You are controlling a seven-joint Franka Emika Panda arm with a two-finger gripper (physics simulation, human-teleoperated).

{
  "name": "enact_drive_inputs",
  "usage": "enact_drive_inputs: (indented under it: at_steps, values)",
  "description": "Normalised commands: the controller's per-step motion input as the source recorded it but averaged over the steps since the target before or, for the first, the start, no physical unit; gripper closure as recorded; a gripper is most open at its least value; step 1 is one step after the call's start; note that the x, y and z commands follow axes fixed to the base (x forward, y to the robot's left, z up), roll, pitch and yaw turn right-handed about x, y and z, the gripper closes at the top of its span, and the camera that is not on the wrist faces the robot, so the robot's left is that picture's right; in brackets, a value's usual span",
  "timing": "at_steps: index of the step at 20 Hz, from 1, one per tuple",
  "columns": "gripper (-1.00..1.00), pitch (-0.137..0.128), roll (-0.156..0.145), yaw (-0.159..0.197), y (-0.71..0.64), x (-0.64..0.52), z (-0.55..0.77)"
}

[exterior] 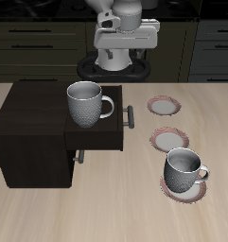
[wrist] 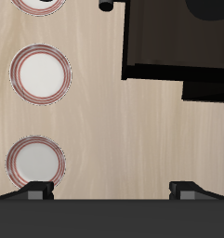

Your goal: Place the porcelain mug that is on the plate onto the top of the cabinet

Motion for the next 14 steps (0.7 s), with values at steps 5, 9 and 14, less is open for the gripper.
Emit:
enact_drive_inputs:
  at_steps: [5, 9, 14]
  values:
    - [-1.00, -0.004, 0.037, 0.007, 0.50, 0.02, -0.01]
    - [-1.00, -0.015, 0.018, -0.017, 0.41, 0.01, 0.09]
    - [-1.00, -0.006, 0.021, -0.028, 0.50, 0.00, 0.06]
